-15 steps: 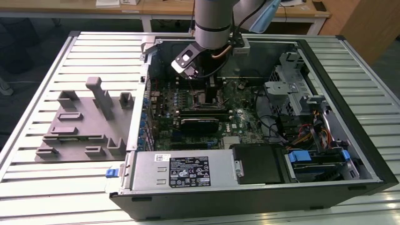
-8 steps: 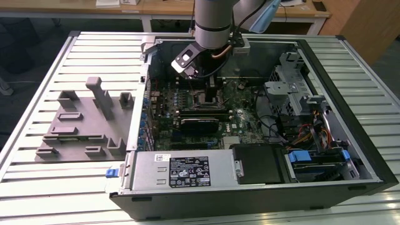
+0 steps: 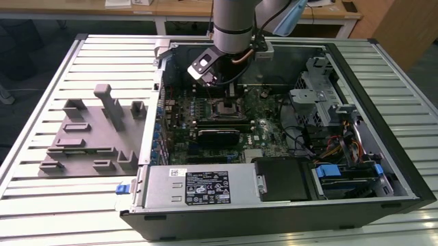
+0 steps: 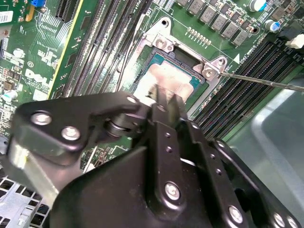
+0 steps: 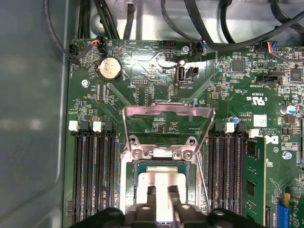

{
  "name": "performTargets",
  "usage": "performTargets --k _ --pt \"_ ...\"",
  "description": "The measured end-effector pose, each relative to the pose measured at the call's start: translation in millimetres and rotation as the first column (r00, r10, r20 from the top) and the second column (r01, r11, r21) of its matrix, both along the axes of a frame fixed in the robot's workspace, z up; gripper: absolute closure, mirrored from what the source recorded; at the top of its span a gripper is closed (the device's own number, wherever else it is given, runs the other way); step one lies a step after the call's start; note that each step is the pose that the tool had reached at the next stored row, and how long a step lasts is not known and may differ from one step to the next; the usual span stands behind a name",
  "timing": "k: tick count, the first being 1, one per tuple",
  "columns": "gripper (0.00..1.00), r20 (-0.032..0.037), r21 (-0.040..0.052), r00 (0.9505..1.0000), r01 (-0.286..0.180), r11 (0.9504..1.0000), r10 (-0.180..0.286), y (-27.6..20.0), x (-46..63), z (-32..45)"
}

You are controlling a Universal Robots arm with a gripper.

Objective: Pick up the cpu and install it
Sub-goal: 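Place the cpu into insertion slot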

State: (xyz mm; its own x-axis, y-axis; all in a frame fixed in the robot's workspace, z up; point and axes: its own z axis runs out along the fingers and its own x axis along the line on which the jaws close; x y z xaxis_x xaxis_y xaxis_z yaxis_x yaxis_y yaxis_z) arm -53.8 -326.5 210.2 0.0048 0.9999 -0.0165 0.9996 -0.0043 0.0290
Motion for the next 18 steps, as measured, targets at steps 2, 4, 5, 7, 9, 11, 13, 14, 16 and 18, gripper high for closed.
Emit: performTargets --k 2,4,5,7,9,11,13,14,16,18 --pt "0.82 0.0000 0.0000 1.0000 0.000 1.0000 0.000 0.0 0.0 0.1" --pt "0.88 0.0000 0.0000 1.0000 0.000 1.0000 0.000 0.0 0.0 0.2" --pt "0.89 0.0000 0.0000 1.0000 0.000 1.0000 0.000 0.0 0.0 0.2" --pt "0.89 0.0000 0.0000 1.0000 0.000 1.0000 0.000 0.0 0.0 0.3" --pt "0.89 0.0000 0.0000 1.0000 0.000 1.0000 0.000 0.0 0.0 0.4" --pt "0.89 -0.0002 -0.0002 1.0000 0.000 1.0000 0.000 0.0 0.0 -1.0" --pt "0.89 0.0000 0.0000 1.0000 0.000 1.0000 0.000 0.0 0.0 -3.1" --pt "0.89 0.0000 0.0000 1.0000 0.000 1.0000 0.000 0.0 0.0 -3.9" --pt "0.89 -0.0002 -0.0002 1.0000 0.000 1.0000 0.000 -0.1 0.0 -4.4" --pt "0.89 0.0000 0.0001 1.0000 0.000 1.0000 0.000 0.0 0.0 -5.3"
